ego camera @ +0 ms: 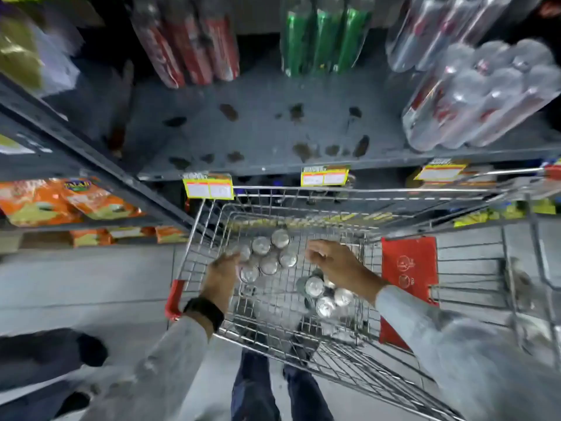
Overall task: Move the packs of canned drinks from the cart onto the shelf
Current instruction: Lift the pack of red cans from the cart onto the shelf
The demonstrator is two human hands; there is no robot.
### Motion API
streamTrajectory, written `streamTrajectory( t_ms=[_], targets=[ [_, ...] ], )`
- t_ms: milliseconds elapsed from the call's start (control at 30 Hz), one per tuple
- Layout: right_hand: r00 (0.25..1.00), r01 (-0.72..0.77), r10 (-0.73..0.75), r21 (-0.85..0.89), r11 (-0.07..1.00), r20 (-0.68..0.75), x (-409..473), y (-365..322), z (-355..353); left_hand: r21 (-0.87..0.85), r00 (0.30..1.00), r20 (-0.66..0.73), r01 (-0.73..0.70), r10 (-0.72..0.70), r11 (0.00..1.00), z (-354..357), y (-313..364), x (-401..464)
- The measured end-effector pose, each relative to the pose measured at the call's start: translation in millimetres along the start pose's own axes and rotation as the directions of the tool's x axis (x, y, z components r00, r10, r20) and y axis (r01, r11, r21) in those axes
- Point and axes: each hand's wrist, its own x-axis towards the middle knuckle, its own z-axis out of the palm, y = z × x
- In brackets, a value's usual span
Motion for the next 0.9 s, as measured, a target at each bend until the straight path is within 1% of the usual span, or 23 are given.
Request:
streamTrajectory(
  t_ms=[33, 67, 133, 233, 267, 367, 400, 500, 567, 633, 700, 733, 767, 833, 900],
  targets=[
    [1.000, -0.025, 0.025, 0.083, 0.996, -0.001, 16, 4, 11, 0.001, 0.999, 0.007, 0.033, -0.033, 0.999, 0, -2, 10],
    [0.997, -0.079, 0.077, 0.129, 0.988, 0.024, 27, 5, 16, -0.005, 0.996, -0.022, 0.092, -0.092, 0.996, -1, -5, 20],
    [0.982, -0.190, 0.185, 0.203, 0.961, 0.044, 54, 7, 29, -0.091, 0.976, -0.050, 0.206, -0.212, 0.974, -1, -18, 43],
    [0.955, -0.278, 0.298, 0.382, 0.881, 0.009, 89, 16, 47, -0.159, 0.938, -0.047, 0.332, -0.343, 0.930, 6, -40, 75],
    [0.944, -0.300, 0.330, 0.444, 0.844, 0.009, 97, 17, 51, -0.184, 0.932, -0.037, 0.348, -0.361, 0.919, 7, -45, 83],
    [0.920, -0.352, 0.390, 0.548, 0.759, 0.050, 112, 21, 63, -0.233, 0.950, -0.013, 0.301, -0.313, 0.925, 11, -56, 98],
    [0.921, -0.345, 0.386, 0.573, 0.744, 0.053, 115, 21, 65, -0.208, 0.958, -0.038, 0.270, -0.283, 0.940, 12, -61, 101],
    [0.922, -0.329, 0.384, 0.623, 0.709, 0.050, 124, 27, 73, -0.229, 0.944, -0.111, 0.281, -0.312, 0.932, 17, -69, 108],
    [0.900, -0.352, 0.433, 0.677, 0.646, 0.055, 128, 27, 75, -0.247, 0.932, -0.149, 0.289, -0.331, 0.925, 17, -66, 108],
    [0.871, -0.382, 0.487, 0.708, 0.594, 0.061, 120, 16, 72, -0.190, 0.951, -0.117, 0.260, -0.285, 0.947, 14, -65, 105],
    [0.855, -0.399, 0.512, 0.727, 0.558, 0.076, 102, 2, 65, -0.090, 0.973, -0.102, 0.198, -0.207, 0.976, 6, -91, 123],
    [0.852, -0.400, 0.517, 0.741, 0.540, 0.083, 92, -1, 61, -0.087, 0.976, -0.081, 0.195, -0.202, 0.977, 2, -95, 127],
    [0.856, -0.383, 0.510, 0.764, 0.519, 0.082, 82, -3, 58, -0.079, 0.979, -0.053, 0.194, -0.198, 0.978, 0, -81, 115],
    [0.870, -0.335, 0.491, 0.792, 0.511, 0.052, 52, -11, 49, -0.147, 0.974, -0.037, 0.215, -0.223, 0.965, -4, -33, 71],
    [0.875, -0.320, 0.482, 0.795, 0.515, 0.039, 21, -24, 35, -0.226, 0.985, -0.017, 0.164, -0.173, 0.960, -9, 12, 21]
  ],
)
